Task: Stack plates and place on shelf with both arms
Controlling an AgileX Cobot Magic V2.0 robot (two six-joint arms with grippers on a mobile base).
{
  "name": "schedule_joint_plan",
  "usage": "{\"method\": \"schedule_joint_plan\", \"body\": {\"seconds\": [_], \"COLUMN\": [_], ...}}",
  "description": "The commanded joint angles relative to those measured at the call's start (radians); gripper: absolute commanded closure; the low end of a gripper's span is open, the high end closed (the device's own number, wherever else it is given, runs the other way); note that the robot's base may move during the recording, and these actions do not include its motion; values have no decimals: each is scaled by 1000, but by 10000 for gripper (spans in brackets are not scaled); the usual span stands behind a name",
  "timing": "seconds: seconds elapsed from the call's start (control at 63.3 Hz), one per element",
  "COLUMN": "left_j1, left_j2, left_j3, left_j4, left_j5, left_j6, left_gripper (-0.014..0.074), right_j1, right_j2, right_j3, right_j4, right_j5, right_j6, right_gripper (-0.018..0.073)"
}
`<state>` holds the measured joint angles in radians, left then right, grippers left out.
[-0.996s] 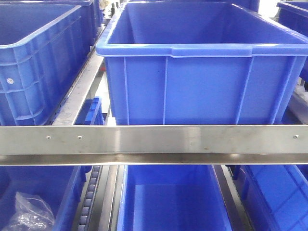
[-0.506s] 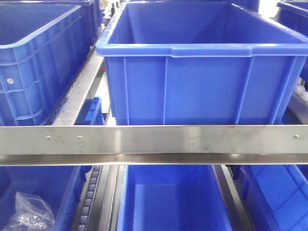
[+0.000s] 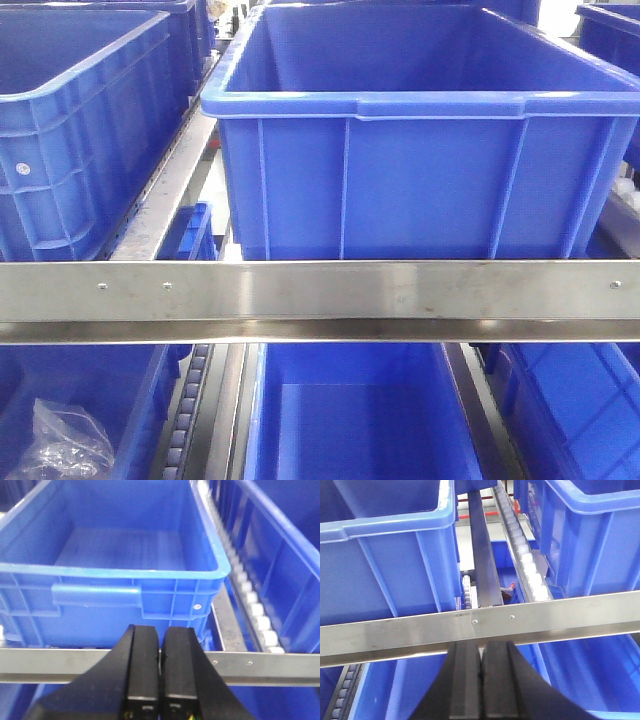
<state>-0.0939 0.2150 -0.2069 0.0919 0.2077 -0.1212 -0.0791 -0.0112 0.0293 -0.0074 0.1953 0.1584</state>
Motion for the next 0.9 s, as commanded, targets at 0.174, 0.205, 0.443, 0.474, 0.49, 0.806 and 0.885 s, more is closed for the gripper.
{"method": "schedule_joint_plan", "body": {"seconds": [0.174, 0.205, 0.443, 0.474, 0.49, 0.806, 0.885], "left_j1": [2, 2, 2, 2, 2, 2, 2], "left_j2": [-162, -170, -238, -242, -242, -241, -241], "left_j3": [217, 213, 217, 217, 217, 217, 217], "left_j4": [-30, -30, -26, -48, -57, -57, -57], "left_j5": [-363, -334, -304, -300, -300, -300, -300], "left_j6": [-6, -6, -6, -6, -6, -6, -6], "left_gripper": [510, 510, 510, 510, 510, 510, 510], "right_j1": [-2, -2, -2, -2, -2, -2, -2], "right_j2": [-19, -19, -19, -19, -19, -19, -19], "right_j3": [0, 0, 0, 0, 0, 0, 0], "right_j4": [-2, -2, -2, -2, -2, -2, -2], "right_j5": [-80, -80, -80, -80, -80, -80, -80], "right_j6": [-8, -8, -8, -8, -8, -8, -8], "right_gripper": [503, 503, 503, 503, 503, 503, 503]}}
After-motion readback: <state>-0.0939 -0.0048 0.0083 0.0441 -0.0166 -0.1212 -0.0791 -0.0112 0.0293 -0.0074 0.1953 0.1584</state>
